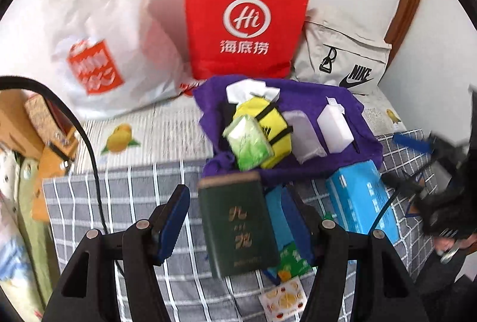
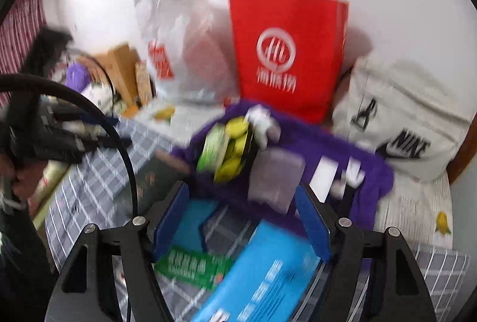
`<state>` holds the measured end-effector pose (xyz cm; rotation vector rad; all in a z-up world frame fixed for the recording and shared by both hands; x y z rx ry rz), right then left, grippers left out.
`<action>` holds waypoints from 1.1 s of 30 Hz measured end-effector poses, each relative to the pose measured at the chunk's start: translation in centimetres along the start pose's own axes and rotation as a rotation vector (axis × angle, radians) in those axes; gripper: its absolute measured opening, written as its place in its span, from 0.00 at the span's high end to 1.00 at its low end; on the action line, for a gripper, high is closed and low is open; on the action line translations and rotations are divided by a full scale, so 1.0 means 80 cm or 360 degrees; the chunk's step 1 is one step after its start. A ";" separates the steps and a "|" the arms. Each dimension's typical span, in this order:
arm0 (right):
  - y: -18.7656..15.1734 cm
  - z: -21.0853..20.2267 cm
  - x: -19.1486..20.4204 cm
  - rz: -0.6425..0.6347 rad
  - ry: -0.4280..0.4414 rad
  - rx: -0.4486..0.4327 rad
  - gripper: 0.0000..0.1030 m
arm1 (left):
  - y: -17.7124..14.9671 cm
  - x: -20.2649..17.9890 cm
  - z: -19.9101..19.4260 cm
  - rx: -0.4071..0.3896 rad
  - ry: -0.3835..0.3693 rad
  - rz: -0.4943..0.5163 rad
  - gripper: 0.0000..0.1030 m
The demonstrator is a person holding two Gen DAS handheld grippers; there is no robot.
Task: Organize soft objects
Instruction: 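Release the drink pouch onto the yellow bag and withdraw both grippers, then grasp the green snack stick with the right gripper and lift it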
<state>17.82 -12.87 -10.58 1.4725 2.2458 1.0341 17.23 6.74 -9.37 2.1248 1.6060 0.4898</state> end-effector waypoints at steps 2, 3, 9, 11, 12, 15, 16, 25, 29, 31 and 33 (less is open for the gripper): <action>-0.029 0.009 0.011 -0.0020 0.0003 0.0087 0.29 | -0.020 0.003 -0.003 -0.0003 -0.0022 -0.0040 0.40; -0.047 0.014 0.020 -0.0043 0.0021 0.0135 0.29 | -0.033 0.004 -0.005 -0.0004 -0.0035 -0.0055 0.40; -0.108 0.031 0.070 -0.0126 0.0135 0.0257 0.29 | -0.094 0.006 -0.004 0.0031 -0.0087 -0.0103 0.40; -0.117 0.043 0.081 -0.0249 0.0102 0.0281 0.29 | -0.110 0.012 -0.001 0.0054 -0.0112 -0.0149 0.40; -0.121 0.051 0.086 -0.0321 0.0079 0.0312 0.29 | -0.119 0.015 -0.001 0.0062 -0.0131 -0.0166 0.40; -0.131 0.072 0.091 -0.0510 -0.0006 0.0399 0.29 | -0.136 0.022 -0.007 0.0042 -0.0146 -0.0184 0.40; -0.133 0.077 0.092 -0.0571 -0.0022 0.0429 0.29 | -0.140 0.023 -0.009 0.0033 -0.0149 -0.0189 0.40; -0.155 0.121 0.110 -0.1107 -0.0007 0.0677 0.20 | -0.153 0.029 -0.016 -0.0017 -0.0198 -0.0216 0.40; -0.148 0.142 0.098 -0.1105 0.0029 0.0782 0.13 | -0.154 0.028 -0.014 -0.0031 -0.0243 -0.0220 0.40; -0.145 0.150 0.096 -0.1098 0.0075 0.0827 0.11 | -0.154 0.027 -0.010 -0.0024 -0.0251 -0.0216 0.40; -0.143 0.155 0.095 -0.1107 0.0103 0.0864 0.11 | -0.153 0.026 -0.005 -0.0015 -0.0255 -0.0211 0.40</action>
Point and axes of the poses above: each gripper's, at about its wrist camera, not at the fingertips, and z roughly the way its jaws point, x to its left, y to its top, the point moved 5 cm from there along z, roughly the way its jaws point, and after that the axes turned 9 degrees about z, right-handed, at the moved point
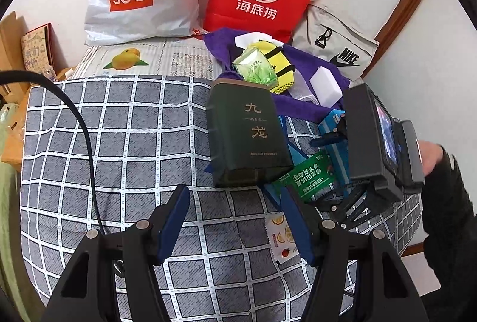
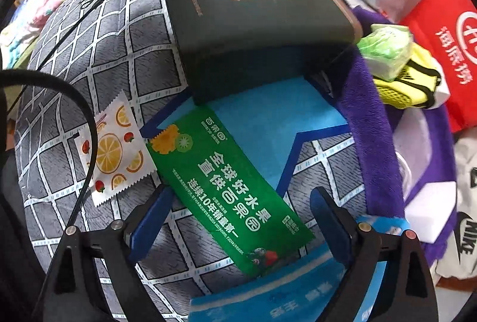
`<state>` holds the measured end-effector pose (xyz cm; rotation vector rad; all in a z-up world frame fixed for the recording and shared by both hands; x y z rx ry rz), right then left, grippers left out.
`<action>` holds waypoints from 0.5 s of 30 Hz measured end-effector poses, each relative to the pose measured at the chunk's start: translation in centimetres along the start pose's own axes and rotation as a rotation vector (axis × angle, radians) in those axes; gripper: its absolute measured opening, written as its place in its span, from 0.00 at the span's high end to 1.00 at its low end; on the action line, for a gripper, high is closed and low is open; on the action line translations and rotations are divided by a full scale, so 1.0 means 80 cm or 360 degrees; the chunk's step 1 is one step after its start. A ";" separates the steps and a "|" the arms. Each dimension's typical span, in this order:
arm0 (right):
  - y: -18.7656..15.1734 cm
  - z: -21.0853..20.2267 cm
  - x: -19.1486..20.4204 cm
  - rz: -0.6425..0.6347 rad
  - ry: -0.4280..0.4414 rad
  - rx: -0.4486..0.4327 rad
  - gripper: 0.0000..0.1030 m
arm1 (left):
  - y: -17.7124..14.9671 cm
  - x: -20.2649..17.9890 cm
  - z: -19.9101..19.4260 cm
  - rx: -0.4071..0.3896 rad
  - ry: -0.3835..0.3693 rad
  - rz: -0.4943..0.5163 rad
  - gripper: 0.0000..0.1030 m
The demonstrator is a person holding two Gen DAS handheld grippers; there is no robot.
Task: Organize soft objects
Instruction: 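Grasp the green snack stick with the right gripper and lift it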
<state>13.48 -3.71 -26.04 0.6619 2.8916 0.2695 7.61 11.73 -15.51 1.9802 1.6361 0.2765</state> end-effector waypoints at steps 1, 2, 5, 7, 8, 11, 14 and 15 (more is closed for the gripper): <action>0.001 0.001 0.000 -0.0013 0.0012 0.0007 0.11 | 0.000 -0.001 0.002 0.0004 -0.0003 0.0005 0.40; 0.001 0.002 -0.001 -0.0029 0.0035 0.0015 0.11 | 0.000 -0.001 0.003 0.0006 -0.0005 0.0008 0.40; 0.002 0.000 -0.003 -0.0002 0.0191 0.0062 0.36 | 0.000 -0.001 0.008 0.0014 -0.0011 0.0008 0.40; -0.001 -0.007 0.007 -0.0076 0.0166 0.0029 0.53 | -0.002 0.000 0.011 0.0021 -0.0013 0.0003 0.40; -0.003 -0.009 0.012 -0.0102 0.0152 0.0022 0.56 | -0.002 0.001 0.013 0.0025 -0.0015 -0.0003 0.40; -0.005 -0.016 0.024 -0.0097 0.0135 0.0026 0.70 | -0.003 0.003 0.018 0.0042 -0.0017 -0.0015 0.40; -0.005 -0.024 0.038 -0.0088 0.0170 0.0011 0.73 | -0.004 0.002 0.020 0.0054 -0.0018 -0.0010 0.40; -0.005 -0.025 0.039 -0.0074 0.0179 0.0005 0.75 | -0.004 0.002 0.020 0.0053 -0.0021 -0.0009 0.40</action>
Point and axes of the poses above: each gripper's, at about its wrist camera, not at the fingertips, and z roughly the way its jaws point, x to its left, y to its top, the point moved 5 cm from there along z, roughly the way its jaws point, and after that the axes turned 9 degrees about z, right-handed, at the moved point
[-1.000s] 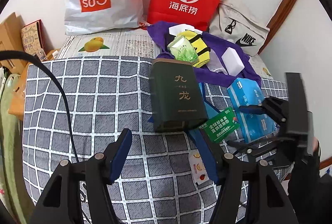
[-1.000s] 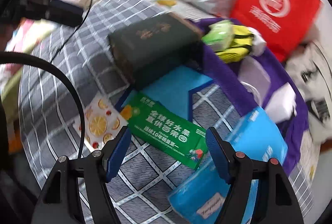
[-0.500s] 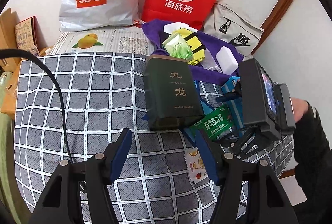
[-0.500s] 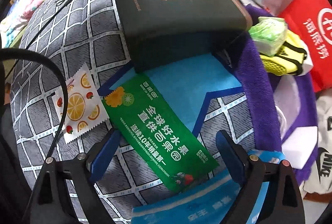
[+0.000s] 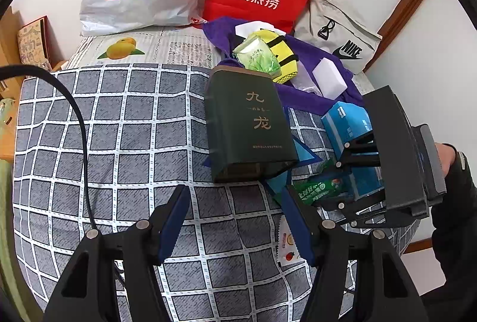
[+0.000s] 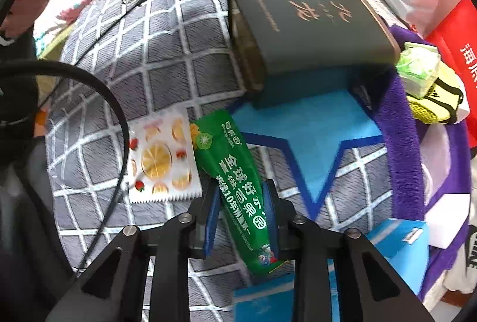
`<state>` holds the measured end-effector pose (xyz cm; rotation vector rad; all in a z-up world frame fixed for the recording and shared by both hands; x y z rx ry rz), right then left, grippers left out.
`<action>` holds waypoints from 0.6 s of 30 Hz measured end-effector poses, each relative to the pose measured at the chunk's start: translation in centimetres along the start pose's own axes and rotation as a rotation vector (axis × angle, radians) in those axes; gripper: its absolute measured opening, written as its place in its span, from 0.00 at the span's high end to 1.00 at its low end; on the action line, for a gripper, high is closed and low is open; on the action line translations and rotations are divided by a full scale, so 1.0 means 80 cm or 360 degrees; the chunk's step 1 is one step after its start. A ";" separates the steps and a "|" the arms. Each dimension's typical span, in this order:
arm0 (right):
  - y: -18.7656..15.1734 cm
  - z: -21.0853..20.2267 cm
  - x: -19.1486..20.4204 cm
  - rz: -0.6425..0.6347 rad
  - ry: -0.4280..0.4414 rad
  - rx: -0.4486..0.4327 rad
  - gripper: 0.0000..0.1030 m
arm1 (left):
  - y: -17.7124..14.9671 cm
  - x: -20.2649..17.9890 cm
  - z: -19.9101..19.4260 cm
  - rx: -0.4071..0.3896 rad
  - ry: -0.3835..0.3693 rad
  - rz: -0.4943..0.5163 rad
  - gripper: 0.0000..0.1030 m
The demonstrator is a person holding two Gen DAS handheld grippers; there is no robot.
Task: Organize soft objects
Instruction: 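Grasp the green snack stick with the right gripper and lift it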
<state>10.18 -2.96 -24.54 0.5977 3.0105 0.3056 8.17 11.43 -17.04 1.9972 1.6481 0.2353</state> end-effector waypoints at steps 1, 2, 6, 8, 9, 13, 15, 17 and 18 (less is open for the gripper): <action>0.002 -0.001 0.000 0.0021 0.0000 -0.0002 0.75 | 0.000 0.000 0.000 0.0001 -0.0003 0.0001 0.40; 0.002 -0.002 0.002 0.0050 0.0002 -0.0009 0.76 | 0.000 -0.001 0.000 0.0001 -0.0003 0.0003 0.40; 0.010 -0.022 -0.001 0.0112 0.0033 -0.0057 0.78 | -0.004 0.003 0.000 0.0000 0.0011 -0.0009 0.40; 0.017 -0.037 0.002 0.0120 0.0022 -0.0091 0.78 | -0.006 0.005 -0.001 -0.0003 0.0012 -0.0017 0.40; 0.018 -0.045 0.008 0.0112 0.0020 -0.0112 0.78 | -0.007 0.006 -0.001 0.0000 0.0016 -0.0016 0.40; 0.008 -0.065 0.021 0.0131 -0.0006 -0.0184 0.78 | -0.014 0.006 0.002 0.0023 0.0038 -0.0003 0.40; 0.010 -0.079 0.026 0.0187 -0.0004 -0.0228 0.78 | -0.018 0.007 0.005 0.0035 0.0038 -0.0015 0.40; 0.008 -0.089 0.023 0.0229 -0.0024 -0.0267 0.78 | -0.020 0.006 0.006 0.0043 0.0038 -0.0015 0.40; 0.007 -0.095 0.020 0.0254 -0.0031 -0.0290 0.78 | -0.021 0.004 0.007 0.0049 0.0037 -0.0004 0.40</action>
Point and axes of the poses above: each gripper's, at about its wrist camera, not at the fingertips, and z roughly the way its jaws point, x to its left, y to its top, the point moved 5 cm from there along z, roughly the way its jaws point, and after that the axes turned 9 degrees about z, right-handed, at the moved point
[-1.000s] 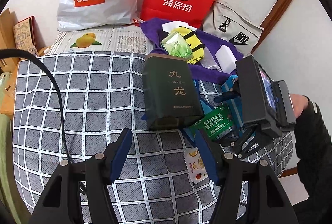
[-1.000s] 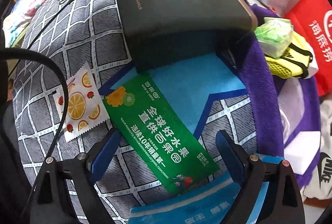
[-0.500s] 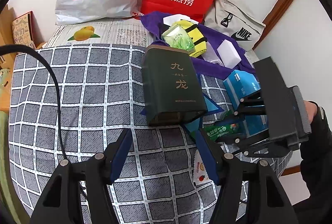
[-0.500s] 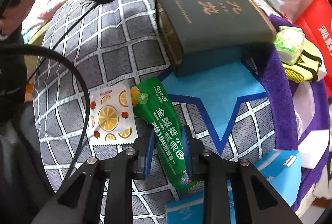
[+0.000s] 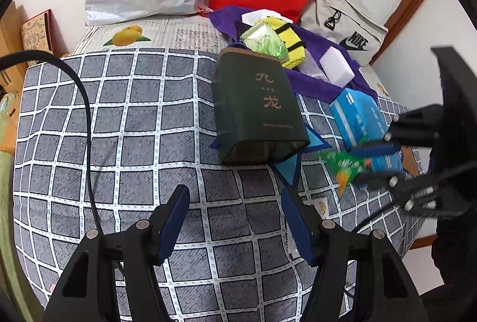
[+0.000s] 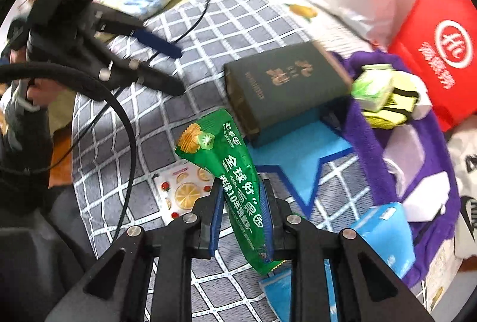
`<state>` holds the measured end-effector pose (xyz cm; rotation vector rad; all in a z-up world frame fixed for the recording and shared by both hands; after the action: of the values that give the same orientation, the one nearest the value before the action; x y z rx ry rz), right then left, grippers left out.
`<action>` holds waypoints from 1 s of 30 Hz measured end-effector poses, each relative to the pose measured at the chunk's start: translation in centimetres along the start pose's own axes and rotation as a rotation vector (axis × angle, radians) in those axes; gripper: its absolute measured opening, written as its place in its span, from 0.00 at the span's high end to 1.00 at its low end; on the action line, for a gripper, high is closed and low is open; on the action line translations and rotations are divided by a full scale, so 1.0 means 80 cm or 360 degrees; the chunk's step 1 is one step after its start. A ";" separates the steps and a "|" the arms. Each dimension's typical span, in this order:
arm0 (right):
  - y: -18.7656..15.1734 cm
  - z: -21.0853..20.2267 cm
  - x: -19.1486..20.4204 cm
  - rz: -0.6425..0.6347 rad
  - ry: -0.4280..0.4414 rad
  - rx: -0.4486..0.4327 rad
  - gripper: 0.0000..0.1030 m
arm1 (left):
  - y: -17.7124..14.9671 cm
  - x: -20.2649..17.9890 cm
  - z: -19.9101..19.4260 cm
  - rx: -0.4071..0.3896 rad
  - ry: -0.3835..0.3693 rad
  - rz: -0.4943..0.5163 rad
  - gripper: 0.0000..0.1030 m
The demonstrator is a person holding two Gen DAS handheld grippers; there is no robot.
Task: Organize soft objects
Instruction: 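Grasp the green snack stick with the right gripper and lift it, then grasp the orange-print wet-wipe packet with the left gripper while the right gripper holds the snack stick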
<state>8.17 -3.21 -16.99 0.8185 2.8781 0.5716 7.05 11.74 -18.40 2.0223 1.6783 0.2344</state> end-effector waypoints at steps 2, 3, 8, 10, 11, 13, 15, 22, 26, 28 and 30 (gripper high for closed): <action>0.000 -0.016 -0.006 0.0055 0.0004 -0.0062 0.78 | -0.002 -0.005 0.002 0.0007 -0.0009 0.0021 0.40; -0.005 -0.026 -0.015 0.0076 0.0003 -0.0091 0.78 | -0.003 -0.009 0.003 0.0012 -0.0018 0.0035 0.40; -0.021 -0.060 -0.047 0.0227 -0.0050 -0.0222 0.78 | -0.010 -0.040 0.020 0.0055 -0.0086 0.0152 0.40; -0.033 -0.074 -0.064 0.0312 -0.0070 -0.0262 0.78 | -0.015 -0.057 0.032 0.0088 -0.0110 0.0211 0.38; -0.044 -0.085 -0.074 0.0363 -0.0097 -0.0286 0.78 | -0.017 -0.066 0.038 0.0103 -0.0119 0.0243 0.38; -0.058 -0.095 -0.093 0.0471 -0.0135 -0.0311 0.78 | -0.024 -0.081 0.048 0.0132 -0.0127 0.0296 0.37; -0.077 -0.104 -0.117 0.0604 -0.0190 -0.0338 0.78 | -0.031 -0.096 0.057 0.0153 -0.0135 0.0350 0.33; -0.133 -0.115 -0.167 0.0876 -0.0261 -0.0378 0.78 | -0.049 -0.139 0.081 0.0199 -0.0127 0.0490 0.18; -0.144 -0.107 -0.175 0.0955 -0.0228 -0.0425 0.77 | -0.049 -0.147 0.089 0.0181 -0.0054 0.0520 0.16; -0.147 -0.103 -0.177 0.0970 -0.0216 -0.0432 0.77 | -0.051 -0.151 0.092 0.0171 0.0008 0.0556 0.16; -0.149 -0.098 -0.177 0.0968 -0.0202 -0.0432 0.77 | -0.055 -0.156 0.094 0.0173 0.0060 0.0616 0.16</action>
<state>12.89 -22.56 -14.37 1.6114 2.3345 0.8953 3.65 -1.65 -24.77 2.4287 1.3319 0.3192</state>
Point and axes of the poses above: each gripper's, at about its wrist camera, not at the fingertips, and z roughly the way its jaws point, x to its left, y to its top, the point moved 5 cm from there along z, roughly the way its jaws point, and after that the axes turned 9 degrees about z, right-handed, at the moved point
